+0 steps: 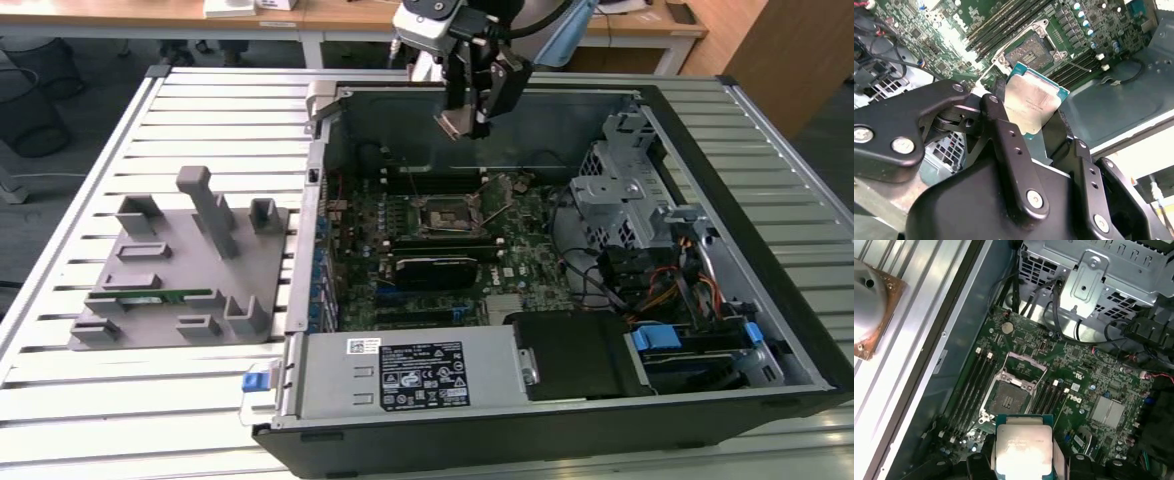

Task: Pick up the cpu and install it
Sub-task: 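Place the cpu into insertion slot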

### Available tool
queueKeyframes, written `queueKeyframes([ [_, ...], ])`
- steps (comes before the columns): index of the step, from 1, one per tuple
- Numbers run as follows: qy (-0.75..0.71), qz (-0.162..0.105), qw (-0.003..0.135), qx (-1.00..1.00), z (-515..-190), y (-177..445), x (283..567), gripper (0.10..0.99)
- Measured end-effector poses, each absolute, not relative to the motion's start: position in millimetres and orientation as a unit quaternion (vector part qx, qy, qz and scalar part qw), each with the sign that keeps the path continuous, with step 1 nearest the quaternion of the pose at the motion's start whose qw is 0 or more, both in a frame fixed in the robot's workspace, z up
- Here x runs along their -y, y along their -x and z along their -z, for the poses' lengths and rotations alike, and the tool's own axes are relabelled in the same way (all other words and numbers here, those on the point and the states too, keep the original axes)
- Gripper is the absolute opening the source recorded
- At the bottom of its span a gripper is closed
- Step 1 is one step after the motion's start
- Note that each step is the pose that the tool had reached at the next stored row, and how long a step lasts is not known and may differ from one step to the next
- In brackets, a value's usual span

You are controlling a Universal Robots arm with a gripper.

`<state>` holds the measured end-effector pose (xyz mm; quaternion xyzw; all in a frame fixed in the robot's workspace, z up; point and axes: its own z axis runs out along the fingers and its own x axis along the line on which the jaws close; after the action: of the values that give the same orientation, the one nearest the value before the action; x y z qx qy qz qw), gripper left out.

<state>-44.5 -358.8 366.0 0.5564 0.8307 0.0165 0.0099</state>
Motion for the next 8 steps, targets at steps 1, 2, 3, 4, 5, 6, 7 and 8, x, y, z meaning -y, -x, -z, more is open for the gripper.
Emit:
queueKeyframes([
  [1,-0.561,-0.016,0.01,-0.827,-365.9,44.5,358.8,0.541],
  [2,-0.566,-0.016,0.01,-0.824,-365.7,44.5,358.8,0.541],
  [3,-0.572,-0.016,0.01,-0.82,-365.6,44.5,358.7,0.541],
  [4,-0.578,-0.016,0.01,-0.816,-365.5,44.6,358.7,0.541],
  [5,-0.583,-0.016,0.01,-0.812,-365.3,44.6,358.7,0.541],
  [6,-0.589,-0.016,0.011,-0.808,-365.2,44.6,358.7,0.541],
  [7,-0.595,-0.016,0.011,-0.803,-365.0,44.6,358.7,0.541],
  [8,-0.601,-0.016,0.011,-0.799,-364.9,44.6,358.7,0.541],
])
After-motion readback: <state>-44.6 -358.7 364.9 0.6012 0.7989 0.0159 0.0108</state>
